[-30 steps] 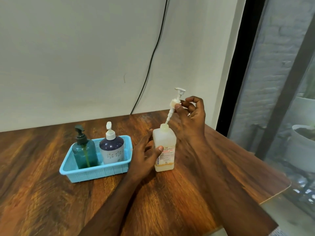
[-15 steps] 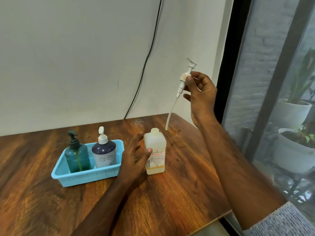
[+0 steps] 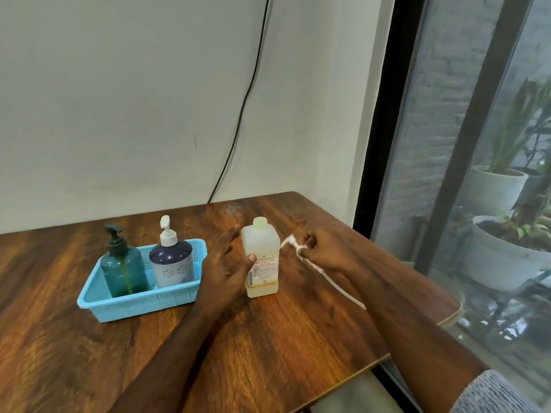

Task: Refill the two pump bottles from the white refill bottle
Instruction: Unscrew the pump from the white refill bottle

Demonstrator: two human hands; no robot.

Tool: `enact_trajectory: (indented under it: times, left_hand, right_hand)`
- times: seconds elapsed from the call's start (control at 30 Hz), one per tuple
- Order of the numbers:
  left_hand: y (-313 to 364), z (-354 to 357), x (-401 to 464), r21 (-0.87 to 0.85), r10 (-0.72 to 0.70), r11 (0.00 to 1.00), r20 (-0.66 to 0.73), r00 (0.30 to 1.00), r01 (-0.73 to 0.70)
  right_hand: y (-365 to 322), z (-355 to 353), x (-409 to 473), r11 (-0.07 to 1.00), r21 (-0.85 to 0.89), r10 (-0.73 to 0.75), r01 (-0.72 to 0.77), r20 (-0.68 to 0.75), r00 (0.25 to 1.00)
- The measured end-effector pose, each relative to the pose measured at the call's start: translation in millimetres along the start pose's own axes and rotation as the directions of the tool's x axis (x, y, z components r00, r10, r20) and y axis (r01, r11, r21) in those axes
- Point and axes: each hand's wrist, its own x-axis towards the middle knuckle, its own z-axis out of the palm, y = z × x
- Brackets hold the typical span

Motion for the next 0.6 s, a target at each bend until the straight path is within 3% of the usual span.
enact_trajectory:
  times: [0.1,0.23,0.47,0.6]
  left_hand:
    - [3.9,-0.1,0.0,0.004,0.027,1.000,-0.064,0.998,-0.027]
    - [12.5,-0.4,0.2,0.108,0.107,0.990,-0.169,0.980,-0.090]
    - [15.8,-6.2,-2.6,0.142,0.127,0.985,-0.195,0.973,-0.100]
    - [19.6,-11.4,-3.7,0.155,0.176,0.978,-0.227,0.958,-0.143]
  right_hand:
    - [11.4,11.3,-7.8,0.988,-0.140,0.076,-0.067,0.059,0.995]
    - [10.7,21.9,-7.7,0.980,-0.193,0.079,-0.057,0.105,0.991]
    - [5.9,32.0,-8.8,0.974,-0.221,0.063,-0.048,0.059,0.996]
    - [1.7,31.5,-16.4,0.988,-0.141,0.055,-0.064,-0.064,0.996]
